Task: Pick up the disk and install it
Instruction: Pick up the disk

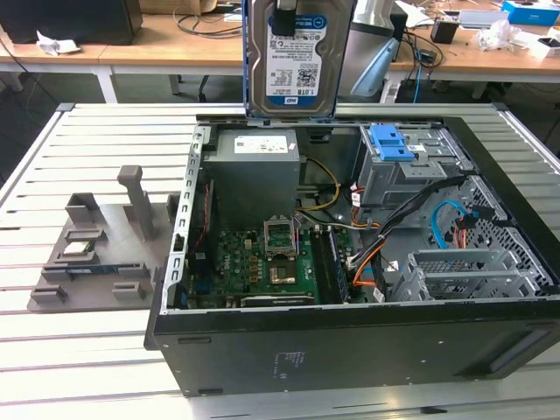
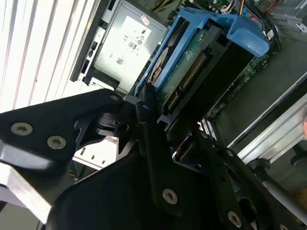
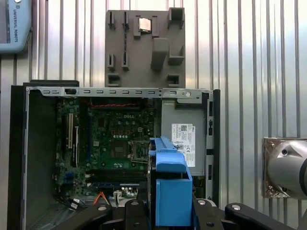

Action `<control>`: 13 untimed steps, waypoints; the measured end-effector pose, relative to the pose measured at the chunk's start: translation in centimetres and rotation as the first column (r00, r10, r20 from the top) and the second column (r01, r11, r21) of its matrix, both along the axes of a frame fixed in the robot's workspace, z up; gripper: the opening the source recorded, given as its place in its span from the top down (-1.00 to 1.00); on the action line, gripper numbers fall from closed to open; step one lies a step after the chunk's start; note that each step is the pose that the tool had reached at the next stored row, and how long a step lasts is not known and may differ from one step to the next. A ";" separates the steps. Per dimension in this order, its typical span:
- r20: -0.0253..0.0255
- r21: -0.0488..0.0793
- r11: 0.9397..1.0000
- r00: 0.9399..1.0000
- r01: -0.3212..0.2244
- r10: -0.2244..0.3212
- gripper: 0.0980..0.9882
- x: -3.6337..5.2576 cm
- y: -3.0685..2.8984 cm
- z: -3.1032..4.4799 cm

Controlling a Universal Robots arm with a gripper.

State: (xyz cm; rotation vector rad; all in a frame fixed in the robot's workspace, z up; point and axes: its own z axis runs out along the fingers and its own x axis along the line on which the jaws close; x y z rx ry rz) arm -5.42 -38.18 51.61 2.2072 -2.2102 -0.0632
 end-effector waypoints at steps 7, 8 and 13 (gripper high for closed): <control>0.000 0.000 1.000 1.000 0.000 0.000 0.40 0.00 -1.13 -0.12; 0.000 0.000 1.000 1.000 0.000 0.000 0.40 0.00 -1.24 -0.13; 0.000 0.000 1.000 1.000 0.000 0.000 0.40 0.01 -2.20 -0.25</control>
